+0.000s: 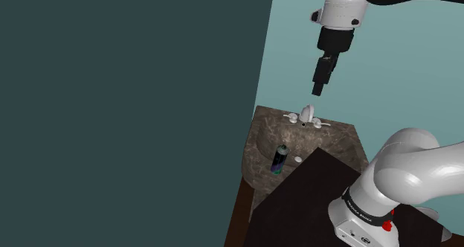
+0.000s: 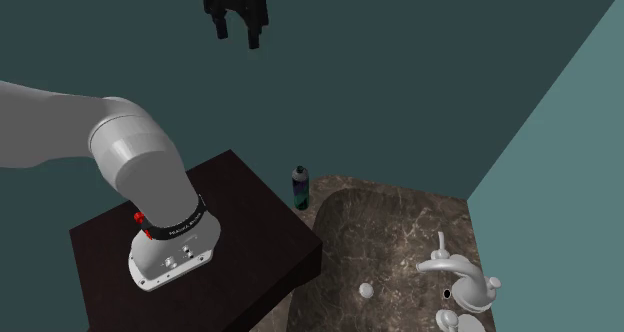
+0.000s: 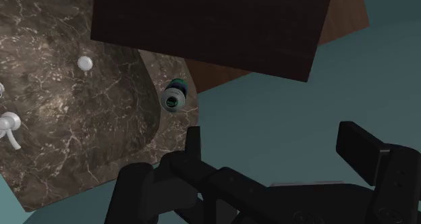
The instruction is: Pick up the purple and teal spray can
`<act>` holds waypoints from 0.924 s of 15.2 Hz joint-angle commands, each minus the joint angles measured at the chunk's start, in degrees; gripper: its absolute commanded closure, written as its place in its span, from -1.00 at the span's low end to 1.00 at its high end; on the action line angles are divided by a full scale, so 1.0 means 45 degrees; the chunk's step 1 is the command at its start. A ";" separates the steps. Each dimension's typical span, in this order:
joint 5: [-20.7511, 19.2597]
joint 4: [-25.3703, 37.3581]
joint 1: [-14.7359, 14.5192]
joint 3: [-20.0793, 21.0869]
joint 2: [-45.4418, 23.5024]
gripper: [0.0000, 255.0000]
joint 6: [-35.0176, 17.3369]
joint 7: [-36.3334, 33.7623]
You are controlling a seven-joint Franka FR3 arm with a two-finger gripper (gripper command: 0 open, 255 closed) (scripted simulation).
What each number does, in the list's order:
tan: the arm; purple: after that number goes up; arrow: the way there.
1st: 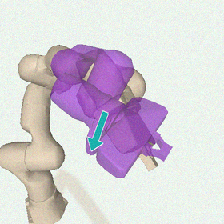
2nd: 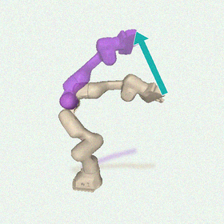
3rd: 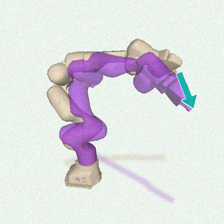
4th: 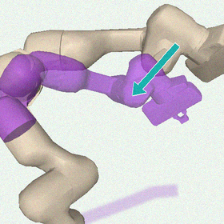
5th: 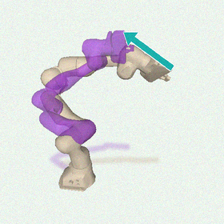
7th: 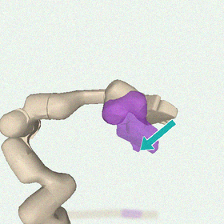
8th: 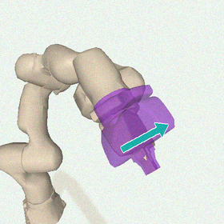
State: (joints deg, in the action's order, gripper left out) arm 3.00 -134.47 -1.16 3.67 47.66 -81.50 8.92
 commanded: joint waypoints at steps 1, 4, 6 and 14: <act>0.0000 0.0000 0.0000 0.0000 0.0000 -1.00 0.0000 0.0000; -0.0137 -0.1546 0.0105 0.0135 0.0399 -1.00 -0.1448 -0.0150; -0.0229 -0.2512 0.0181 0.0223 0.0566 -1.00 -0.2445 -0.0263; -0.0655 -0.5803 0.0614 0.0603 0.0205 -1.00 -0.6890 -0.0827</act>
State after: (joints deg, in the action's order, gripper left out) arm 0.54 -158.81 1.10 6.37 49.50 -109.13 5.33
